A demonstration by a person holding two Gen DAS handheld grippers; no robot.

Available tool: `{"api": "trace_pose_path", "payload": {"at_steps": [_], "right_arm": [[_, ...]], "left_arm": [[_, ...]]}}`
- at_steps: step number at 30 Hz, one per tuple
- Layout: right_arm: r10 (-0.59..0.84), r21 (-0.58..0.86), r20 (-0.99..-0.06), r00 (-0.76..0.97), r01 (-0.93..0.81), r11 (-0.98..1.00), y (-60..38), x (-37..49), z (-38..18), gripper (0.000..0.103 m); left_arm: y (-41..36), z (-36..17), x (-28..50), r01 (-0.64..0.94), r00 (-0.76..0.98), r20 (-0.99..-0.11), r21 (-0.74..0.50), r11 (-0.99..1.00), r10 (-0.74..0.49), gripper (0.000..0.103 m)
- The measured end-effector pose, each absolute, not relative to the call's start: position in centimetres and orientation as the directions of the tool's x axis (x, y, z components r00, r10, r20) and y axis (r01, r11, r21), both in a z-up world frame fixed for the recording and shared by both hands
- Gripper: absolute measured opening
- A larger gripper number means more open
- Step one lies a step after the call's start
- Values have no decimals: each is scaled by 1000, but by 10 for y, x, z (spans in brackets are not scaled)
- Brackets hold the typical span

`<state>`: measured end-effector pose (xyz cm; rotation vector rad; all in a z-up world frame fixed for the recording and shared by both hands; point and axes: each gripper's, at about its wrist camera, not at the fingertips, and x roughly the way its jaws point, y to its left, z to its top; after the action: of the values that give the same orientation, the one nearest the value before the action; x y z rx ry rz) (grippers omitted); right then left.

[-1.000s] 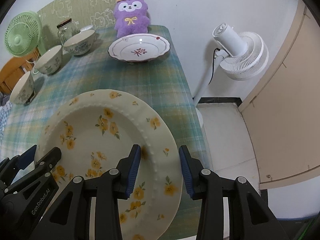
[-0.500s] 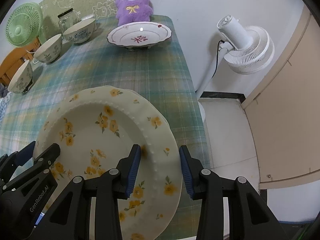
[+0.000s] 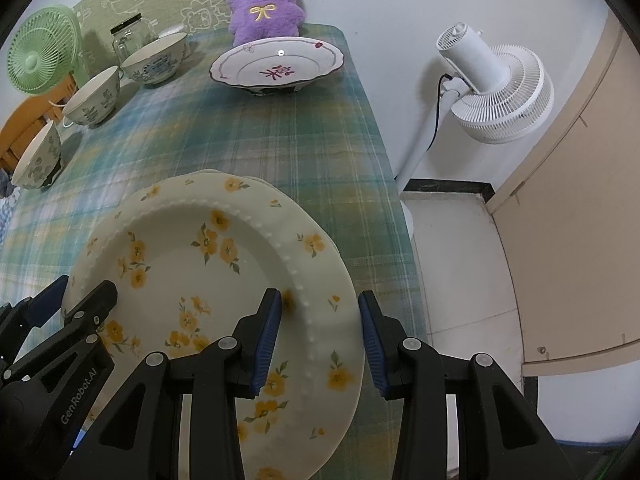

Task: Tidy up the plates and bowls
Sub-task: 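Lower the beaded-rim plate onto the scalloped plate and grip both rims together, then open both tools off the plate stack and move toward the red-print plate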

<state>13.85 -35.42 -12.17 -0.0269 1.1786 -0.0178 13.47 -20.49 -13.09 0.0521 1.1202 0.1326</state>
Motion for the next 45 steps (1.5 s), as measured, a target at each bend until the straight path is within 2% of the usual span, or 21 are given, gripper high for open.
{"api": "trace_pose_path", "payload": {"at_steps": [26, 33, 36, 39, 40, 41, 45], "right_arm": [[-2, -1, -928, 371, 3, 1000, -358, 150, -133, 43], [-9, -14, -934, 358, -10, 1000, -358, 153, -134, 46], [1, -1, -937, 348, -7, 1000, -358, 155, -133, 48], [10, 10, -936, 351, -1, 1000, -358, 155, -130, 52], [12, 11, -933, 359, -4, 1000, -356, 154, -126, 57], [13, 10, -929, 370, -10, 1000, -354, 153, -122, 61], [-2, -6, -917, 400, -8, 1000, -346, 150, -108, 62]], "left_arm": [[-217, -135, 144, -109, 441, -874, 174, 979, 205, 47], [-215, -135, 146, -100, 432, -885, 143, 985, 172, 58], [-214, -133, 146, -97, 436, -885, 131, 987, 161, 67], [-214, -129, 145, -89, 443, -885, 118, 989, 145, 71], [-213, -128, 145, -84, 444, -885, 115, 990, 140, 75], [-212, -126, 145, -82, 445, -885, 109, 991, 134, 76], [-205, -116, 146, -76, 457, -881, 95, 993, 119, 78]]}}
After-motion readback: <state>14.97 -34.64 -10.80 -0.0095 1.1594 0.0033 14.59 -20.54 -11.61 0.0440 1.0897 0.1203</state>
